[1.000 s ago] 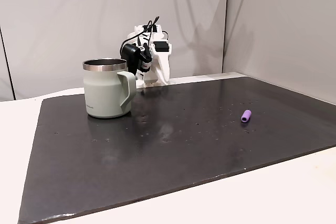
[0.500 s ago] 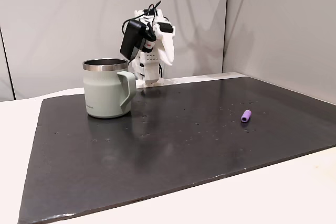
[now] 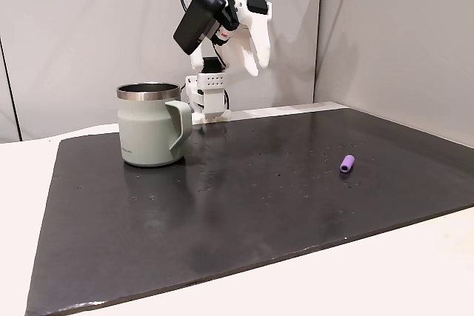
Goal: Grasp a pengrip and put it in the cup.
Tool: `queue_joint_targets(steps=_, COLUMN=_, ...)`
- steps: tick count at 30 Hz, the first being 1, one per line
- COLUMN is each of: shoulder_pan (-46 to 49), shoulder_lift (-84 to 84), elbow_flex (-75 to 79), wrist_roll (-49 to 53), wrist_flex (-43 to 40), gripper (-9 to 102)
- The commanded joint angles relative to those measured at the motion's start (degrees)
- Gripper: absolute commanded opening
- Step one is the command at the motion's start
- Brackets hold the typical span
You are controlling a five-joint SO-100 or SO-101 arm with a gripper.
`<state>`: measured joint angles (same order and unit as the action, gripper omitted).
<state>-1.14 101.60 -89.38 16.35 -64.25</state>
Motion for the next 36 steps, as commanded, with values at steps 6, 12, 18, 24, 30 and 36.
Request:
queue_joint_targets(steps=6, shoulder_pan=-1.49, shoulder_lift=-25.14, elbow_flex=31.64, wrist_roll=-0.62, wrist_flex=-5.89, gripper=23)
queue_joint_targets(steps=12, shoulder_pan=-4.57, shoulder_lift=-37.79, elbow_flex=42.98, wrist_roll=-0.62, wrist_flex=-5.01, gripper=24)
queue_joint_targets(steps=18, shoulder_pan=-9.40, shoulder_lift=-46.23, elbow_flex=49.75, wrist_roll=0.09, wrist_flex=-3.34, gripper=24)
queue_joint_targets(steps=24, shoulder_pan=-12.57, shoulder_lift=-52.56, elbow_flex=54.58, wrist_roll=0.18, wrist_flex=-2.55, gripper=24)
queue_joint_targets(steps=30, shoulder_pan=-15.56, shoulder_lift=-56.16, elbow_flex=55.81, wrist_roll=0.88, wrist_flex=-2.46, gripper=25)
queue_joint_targets(steps=36, shoulder_pan=-16.35, shoulder_lift=-58.71, elbow_flex=53.35, wrist_roll=0.88, wrist_flex=-3.16, gripper=25)
